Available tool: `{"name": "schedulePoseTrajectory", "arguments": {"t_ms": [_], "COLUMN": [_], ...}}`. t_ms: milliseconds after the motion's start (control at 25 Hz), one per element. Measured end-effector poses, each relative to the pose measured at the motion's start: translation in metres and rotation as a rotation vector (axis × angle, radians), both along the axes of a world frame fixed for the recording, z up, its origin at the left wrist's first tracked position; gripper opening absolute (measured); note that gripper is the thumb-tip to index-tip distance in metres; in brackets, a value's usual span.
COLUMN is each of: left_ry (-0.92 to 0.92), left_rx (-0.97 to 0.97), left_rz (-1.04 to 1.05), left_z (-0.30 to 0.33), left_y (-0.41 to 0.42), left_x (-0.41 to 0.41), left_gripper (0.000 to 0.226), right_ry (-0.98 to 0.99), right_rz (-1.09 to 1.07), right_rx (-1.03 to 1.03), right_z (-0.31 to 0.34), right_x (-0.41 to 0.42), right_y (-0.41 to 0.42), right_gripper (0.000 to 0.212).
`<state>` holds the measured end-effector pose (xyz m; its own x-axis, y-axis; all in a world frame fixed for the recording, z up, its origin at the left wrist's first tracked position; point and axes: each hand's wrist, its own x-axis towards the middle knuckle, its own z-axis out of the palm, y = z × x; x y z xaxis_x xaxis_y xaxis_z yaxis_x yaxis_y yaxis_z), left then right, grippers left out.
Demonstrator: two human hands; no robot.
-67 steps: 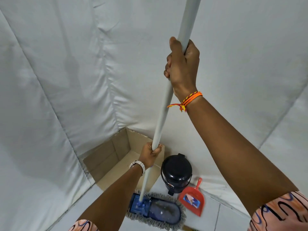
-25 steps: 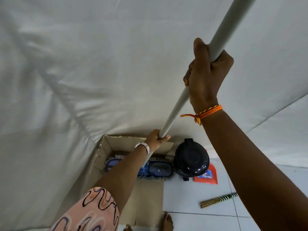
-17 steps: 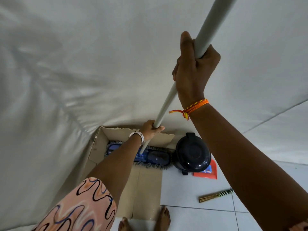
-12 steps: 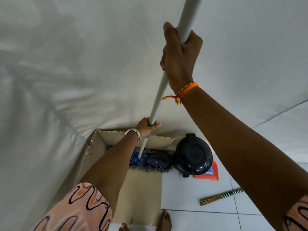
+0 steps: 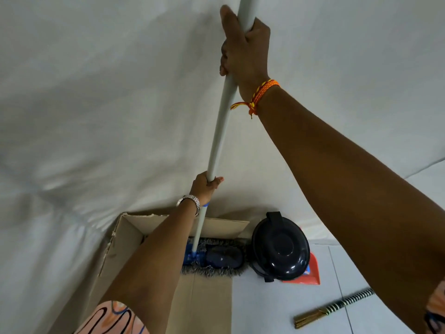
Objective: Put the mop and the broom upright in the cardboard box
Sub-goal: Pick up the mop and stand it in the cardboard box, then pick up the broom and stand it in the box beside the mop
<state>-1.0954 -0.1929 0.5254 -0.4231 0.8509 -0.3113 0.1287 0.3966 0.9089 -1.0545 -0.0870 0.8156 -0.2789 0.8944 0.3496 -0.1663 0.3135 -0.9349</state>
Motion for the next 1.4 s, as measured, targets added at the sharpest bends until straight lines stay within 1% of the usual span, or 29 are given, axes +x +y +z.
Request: {"name": "schedulePoseTrajectory", "arguments": {"t_ms": [120,240,320,440,480,560,680,720,800,840,880,960,1000,1040,1200,1320,1400], "left_ry": [0.014,0.065,0.099,0.093,0.073,0.049,-0.007,-0.012,0.012,0.022,0.018,0.025,0.021,0.006,-0.082,-0.1,-0.096], "left_rx": [-0.003,-0.058,-0.069,-0.048,-0.05,-0.071,-0.142,-0.178,-0.217,-0.214,-0.202,-0.189,-0.2,-0.214,-0.288,-0.394,-0.467], "left_rz": [0.02,0.045,0.05,0.023,0.021,0.011,-0.02,-0.025,-0.007,0.048,0.138,0.288,0.306,0.294,0.175,0.13,0.066], "left_z": [-0.003,-0.004,-0.005,0.004,0.008,0.017,0.032,0.038,0.053,0.062,0.072,0.086,0.09,0.091,0.075,0.05,0.033], "left_y": [0.011,0.014,0.008,-0.008,-0.011,-0.013,-0.019,-0.022,-0.03,-0.035,-0.039,-0.051,-0.06,-0.071,-0.129,-0.176,-0.198], "left_x": [-0.003,-0.001,0.0,-0.004,-0.007,-0.011,-0.012,-0.013,-0.014,-0.011,-0.007,0.009,0.023,0.041,0.135,0.217,0.28], "left_gripper": [0.03,0.04,0.032,0.011,0.012,0.018,0.042,0.049,0.053,0.053,0.049,0.034,0.024,0.017,0.021,0.019,0.022], "right_ry": [-0.029,-0.045,-0.083,-0.121,-0.129,-0.16,-0.27,-0.303,-0.355,-0.371,-0.359,-0.287,-0.264,-0.263,-0.346,-0.498,-0.614], "right_rz": [-0.008,-0.018,-0.034,-0.019,-0.01,-0.011,-0.019,-0.003,0.027,0.005,-0.038,-0.147,-0.198,-0.246,-0.416,-0.68,-0.771], "right_rx": [-0.002,-0.029,-0.047,-0.07,-0.078,-0.08,-0.065,-0.075,-0.104,-0.105,-0.113,-0.118,-0.124,-0.148,-0.354,-0.677,-0.843], "right_z": [0.0,-0.001,-0.001,0.004,0.005,0.006,0.003,0.0,-0.006,-0.007,-0.009,-0.018,-0.025,-0.036,-0.115,-0.19,-0.237], "right_x": [-0.006,-0.007,-0.007,-0.005,-0.005,-0.004,0.001,0.006,0.025,0.042,0.061,0.111,0.143,0.18,0.354,0.498,0.598], "right_y": [0.014,0.023,0.027,0.025,0.025,0.026,0.02,0.018,0.008,0.001,-0.005,-0.023,-0.035,-0.048,-0.117,-0.198,-0.262], "right_gripper": [0.043,0.042,0.041,0.04,0.041,0.043,0.034,0.038,0.059,0.066,0.068,0.06,0.055,0.05,0.038,0.033,0.033]}}
